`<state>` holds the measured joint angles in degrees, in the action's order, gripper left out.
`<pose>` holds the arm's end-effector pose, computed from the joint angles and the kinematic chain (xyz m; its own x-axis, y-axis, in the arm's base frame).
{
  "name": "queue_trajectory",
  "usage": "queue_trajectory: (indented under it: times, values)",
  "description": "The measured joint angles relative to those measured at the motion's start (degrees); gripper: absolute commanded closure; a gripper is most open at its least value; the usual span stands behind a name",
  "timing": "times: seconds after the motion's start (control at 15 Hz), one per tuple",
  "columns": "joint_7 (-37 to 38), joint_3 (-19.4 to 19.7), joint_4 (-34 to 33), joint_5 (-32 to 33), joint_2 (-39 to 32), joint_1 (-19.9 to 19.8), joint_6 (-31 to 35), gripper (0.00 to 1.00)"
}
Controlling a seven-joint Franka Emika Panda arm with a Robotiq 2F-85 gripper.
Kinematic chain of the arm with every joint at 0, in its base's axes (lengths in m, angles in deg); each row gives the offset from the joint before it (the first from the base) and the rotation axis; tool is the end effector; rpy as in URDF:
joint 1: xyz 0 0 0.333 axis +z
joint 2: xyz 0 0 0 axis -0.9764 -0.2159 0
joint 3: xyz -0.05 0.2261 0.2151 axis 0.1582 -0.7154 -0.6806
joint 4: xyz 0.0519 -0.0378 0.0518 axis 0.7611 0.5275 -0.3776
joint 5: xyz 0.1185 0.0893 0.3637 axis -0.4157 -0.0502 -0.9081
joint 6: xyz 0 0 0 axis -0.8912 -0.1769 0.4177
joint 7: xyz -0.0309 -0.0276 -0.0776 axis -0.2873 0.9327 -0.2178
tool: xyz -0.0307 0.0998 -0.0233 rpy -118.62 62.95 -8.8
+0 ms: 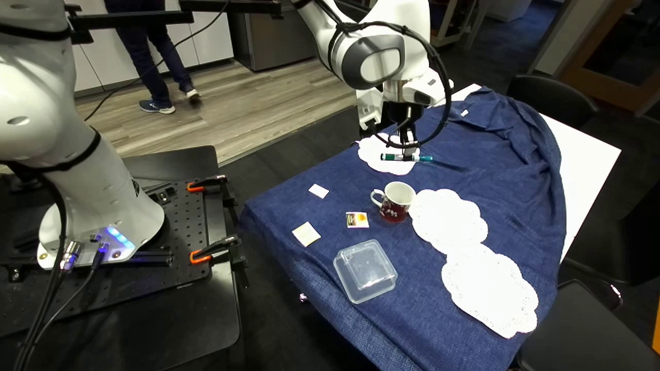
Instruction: Put the marker in the mug
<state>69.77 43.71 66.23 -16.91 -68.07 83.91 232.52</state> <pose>0.6082 -0.0593 0.2796 0.8864 -0.3353 0.3193 -0.3605 -0.9325 0.0216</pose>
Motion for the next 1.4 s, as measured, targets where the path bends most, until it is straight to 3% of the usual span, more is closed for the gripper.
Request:
queue_trajectory:
  times: [0.27,0.33,0.6,1.4]
  values:
    - [-0.8,-0.5,1.1,0.0,1.2,-0.2,-0.3,0.81]
    - [-0.8,-0.5,1.2,0.0,1.2,-0.3,-0.3,0.95]
    - [-2.8,-2.5,1.2,-2.1,1.1,-1.9,-0.2,0.95]
    - [-49.1,-24.0,-1.0,-30.8,0.5,-23.0,-1.3,0.95]
